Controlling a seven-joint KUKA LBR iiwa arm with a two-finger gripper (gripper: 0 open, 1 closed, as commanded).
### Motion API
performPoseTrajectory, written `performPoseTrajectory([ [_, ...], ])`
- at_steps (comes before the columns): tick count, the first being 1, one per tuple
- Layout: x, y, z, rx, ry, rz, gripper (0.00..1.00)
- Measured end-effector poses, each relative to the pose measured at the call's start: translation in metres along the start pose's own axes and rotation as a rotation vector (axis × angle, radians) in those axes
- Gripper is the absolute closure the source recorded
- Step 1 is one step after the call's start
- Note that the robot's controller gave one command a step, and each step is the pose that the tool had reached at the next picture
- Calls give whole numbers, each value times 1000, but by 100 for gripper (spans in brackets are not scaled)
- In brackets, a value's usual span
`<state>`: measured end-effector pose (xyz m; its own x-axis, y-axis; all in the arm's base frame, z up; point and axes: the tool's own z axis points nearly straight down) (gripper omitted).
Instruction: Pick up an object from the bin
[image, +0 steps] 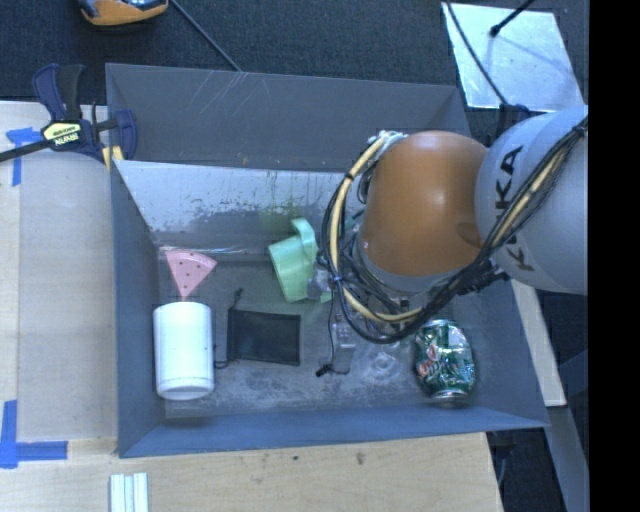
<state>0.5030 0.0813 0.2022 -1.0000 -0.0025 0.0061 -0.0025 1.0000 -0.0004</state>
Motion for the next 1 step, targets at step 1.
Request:
performPoseTrajectory([
  [1, -2, 0, -5, -1, -9, 2, 0],
])
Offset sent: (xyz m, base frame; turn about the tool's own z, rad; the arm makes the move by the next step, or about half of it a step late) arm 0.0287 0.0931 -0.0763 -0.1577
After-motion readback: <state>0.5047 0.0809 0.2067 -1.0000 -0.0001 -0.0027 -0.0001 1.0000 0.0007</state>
